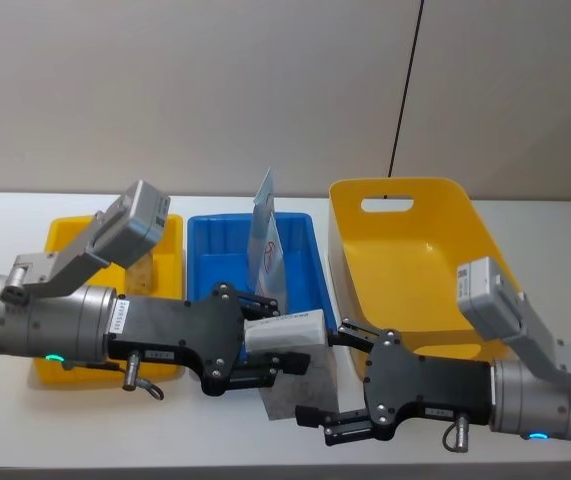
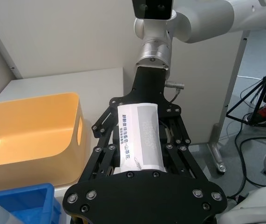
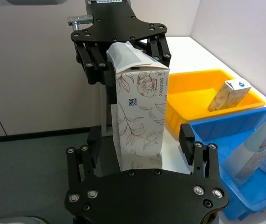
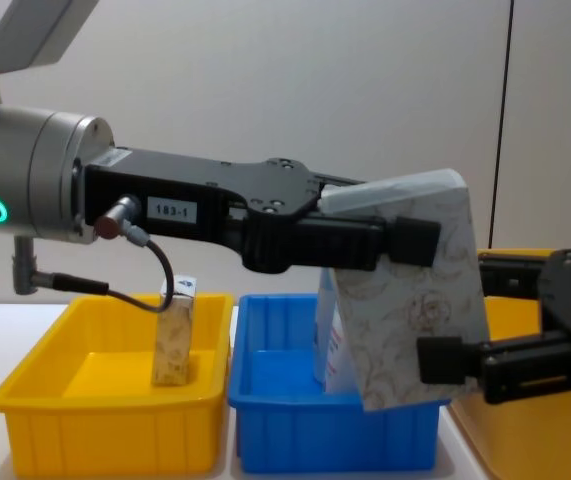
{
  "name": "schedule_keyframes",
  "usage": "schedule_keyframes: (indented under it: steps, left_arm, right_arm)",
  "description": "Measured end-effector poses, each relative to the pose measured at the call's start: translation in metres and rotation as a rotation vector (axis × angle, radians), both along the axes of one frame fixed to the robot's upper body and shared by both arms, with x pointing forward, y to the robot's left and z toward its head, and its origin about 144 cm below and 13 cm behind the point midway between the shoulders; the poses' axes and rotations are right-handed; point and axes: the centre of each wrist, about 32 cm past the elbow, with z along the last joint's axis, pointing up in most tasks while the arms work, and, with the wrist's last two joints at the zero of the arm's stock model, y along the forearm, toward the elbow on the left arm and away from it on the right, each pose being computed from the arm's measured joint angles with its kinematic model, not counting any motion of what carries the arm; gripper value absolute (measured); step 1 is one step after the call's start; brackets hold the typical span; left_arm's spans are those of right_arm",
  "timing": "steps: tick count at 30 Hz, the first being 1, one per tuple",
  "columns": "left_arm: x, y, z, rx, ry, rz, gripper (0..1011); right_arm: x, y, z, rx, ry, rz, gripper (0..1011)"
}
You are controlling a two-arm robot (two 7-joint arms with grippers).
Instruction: Bimanual collaborative sorting of washing and personal care products
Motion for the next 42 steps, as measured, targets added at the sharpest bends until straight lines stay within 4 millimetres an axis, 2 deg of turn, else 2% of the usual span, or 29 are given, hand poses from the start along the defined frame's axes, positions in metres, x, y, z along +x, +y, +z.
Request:
schedule_keyframes:
  steps: [15,23,34,38,42]
  left_arm:
    - [0.0000,0.0000,0.0000,0.000,0.000,0.000,364]
    - [0.0000,0.0000,0.0000,0.000,0.000,0.000,364]
    - [0.0000,0.0000,0.0000,0.000,0.000,0.000,364]
    - [0.0000,0.0000,0.0000,0.000,0.000,0.000,364]
    - [0.0000,0.0001,0.0000,0.000,0.000,0.000,365]
  right_arm:
    - [0.0013,0.0055,-0.0006,-0.004,0.012,0.007,993]
    - [0.0016,0.0066,-0.0007,-0.004,0.015,0.008,807]
    - [0.0017,0.0074,-0.0010,-0.003,0.017,0.009,449]
    - [0.0016,0.0076,-0.0011,-0.003,0.018,0.010,391]
    - [0.0017,0.0077,-0.0011,-0.003,0.018,0.011,386]
